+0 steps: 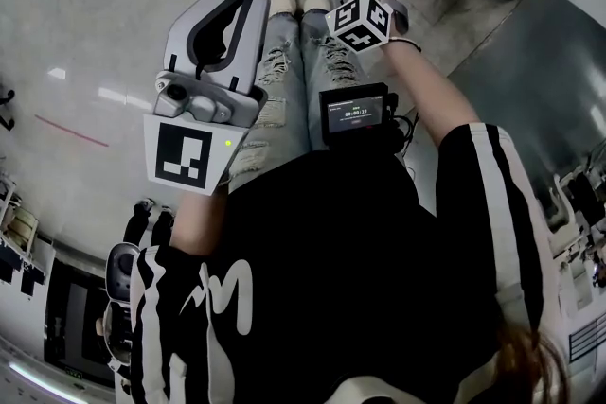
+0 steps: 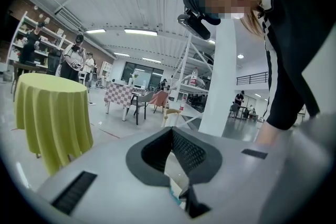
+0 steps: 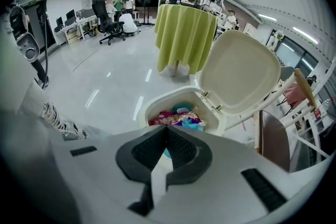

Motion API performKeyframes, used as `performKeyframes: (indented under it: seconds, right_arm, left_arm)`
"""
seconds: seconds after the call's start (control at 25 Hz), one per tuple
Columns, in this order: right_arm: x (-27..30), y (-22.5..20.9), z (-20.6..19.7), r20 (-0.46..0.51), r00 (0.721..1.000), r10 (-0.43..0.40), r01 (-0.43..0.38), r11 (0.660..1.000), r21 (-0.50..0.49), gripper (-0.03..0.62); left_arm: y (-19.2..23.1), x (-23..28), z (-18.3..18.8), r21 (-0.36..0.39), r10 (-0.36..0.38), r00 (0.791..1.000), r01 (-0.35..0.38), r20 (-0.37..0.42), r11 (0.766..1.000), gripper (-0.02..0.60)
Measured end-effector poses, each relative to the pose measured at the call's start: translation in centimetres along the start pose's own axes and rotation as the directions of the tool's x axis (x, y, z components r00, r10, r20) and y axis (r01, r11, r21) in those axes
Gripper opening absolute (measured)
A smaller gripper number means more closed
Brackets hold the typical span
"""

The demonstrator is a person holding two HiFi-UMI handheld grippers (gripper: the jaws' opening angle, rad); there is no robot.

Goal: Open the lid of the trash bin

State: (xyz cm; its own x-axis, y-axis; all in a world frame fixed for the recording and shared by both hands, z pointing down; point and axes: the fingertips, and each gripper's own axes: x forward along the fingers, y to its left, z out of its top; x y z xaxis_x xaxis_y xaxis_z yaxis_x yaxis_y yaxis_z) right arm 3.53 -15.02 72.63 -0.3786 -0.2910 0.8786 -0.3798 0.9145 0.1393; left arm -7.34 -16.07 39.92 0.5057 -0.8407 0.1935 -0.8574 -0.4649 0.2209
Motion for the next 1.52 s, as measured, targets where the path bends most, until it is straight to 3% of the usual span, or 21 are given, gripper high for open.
performKeyframes:
  seconds: [1.52]
  right_arm:
    - [-9.1,-4.2,5.8,0.133,0.987,-0.095,0.076,0.987,0.145,0.005]
  left_arm:
    - [-1.0,-1.4,5.9,0.039,0.005,0.999,-0.006,0.035,0.999,0.008]
